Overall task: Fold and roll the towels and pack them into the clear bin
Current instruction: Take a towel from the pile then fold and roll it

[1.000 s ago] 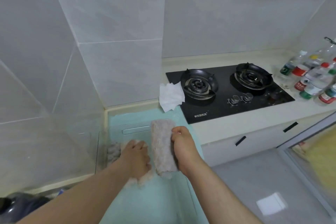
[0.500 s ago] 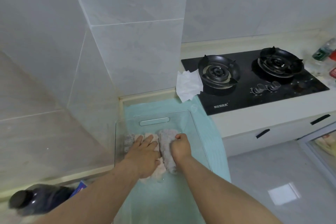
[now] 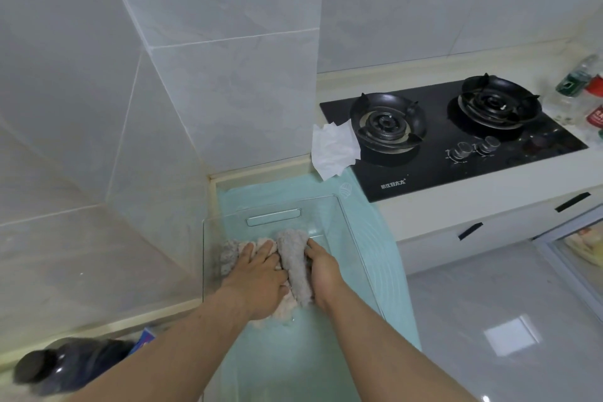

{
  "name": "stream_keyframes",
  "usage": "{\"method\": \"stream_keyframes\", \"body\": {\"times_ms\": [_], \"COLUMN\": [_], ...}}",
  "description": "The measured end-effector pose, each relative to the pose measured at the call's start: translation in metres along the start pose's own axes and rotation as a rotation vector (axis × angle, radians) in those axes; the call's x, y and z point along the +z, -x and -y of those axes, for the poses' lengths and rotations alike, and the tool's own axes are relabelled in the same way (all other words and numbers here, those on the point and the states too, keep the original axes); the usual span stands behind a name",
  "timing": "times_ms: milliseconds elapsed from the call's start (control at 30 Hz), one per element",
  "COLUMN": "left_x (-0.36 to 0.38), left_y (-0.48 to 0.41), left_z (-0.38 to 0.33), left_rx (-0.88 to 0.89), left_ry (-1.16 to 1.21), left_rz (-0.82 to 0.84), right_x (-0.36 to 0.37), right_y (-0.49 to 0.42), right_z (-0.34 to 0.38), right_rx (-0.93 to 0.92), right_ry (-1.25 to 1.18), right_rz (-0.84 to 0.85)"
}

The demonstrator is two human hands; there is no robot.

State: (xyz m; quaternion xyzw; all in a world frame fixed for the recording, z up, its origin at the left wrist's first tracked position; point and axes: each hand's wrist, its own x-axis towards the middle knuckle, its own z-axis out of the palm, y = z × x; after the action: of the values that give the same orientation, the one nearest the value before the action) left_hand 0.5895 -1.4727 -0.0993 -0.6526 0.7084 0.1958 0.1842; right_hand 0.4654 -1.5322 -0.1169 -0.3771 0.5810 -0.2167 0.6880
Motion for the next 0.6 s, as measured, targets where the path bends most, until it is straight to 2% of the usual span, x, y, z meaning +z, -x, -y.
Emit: {"method": "stream_keyframes", "body": {"times_ms": [200,333,600], "left_x": [-0.003,-0.010,-0.022], "left_y": [0.003,0.008,0.047], "left_z": [-0.001,0.001,0.000], "left_rx": [0.007,0.025,-0.010], "left_ry": [-0.008,0.034,0.118], "left_rz": [-0.002,-0.024,-0.134], "right_x": [0.003,0.000,0.003], "right_y": [0.002,0.010,0.025], "right_z": [0.010,0.021,0.024], "right_rx": [0.161,0.056,0.057], "right_ry": [-0.063,0.347,0.712], "right_rz": [0.151,0.057,-0.135]}}
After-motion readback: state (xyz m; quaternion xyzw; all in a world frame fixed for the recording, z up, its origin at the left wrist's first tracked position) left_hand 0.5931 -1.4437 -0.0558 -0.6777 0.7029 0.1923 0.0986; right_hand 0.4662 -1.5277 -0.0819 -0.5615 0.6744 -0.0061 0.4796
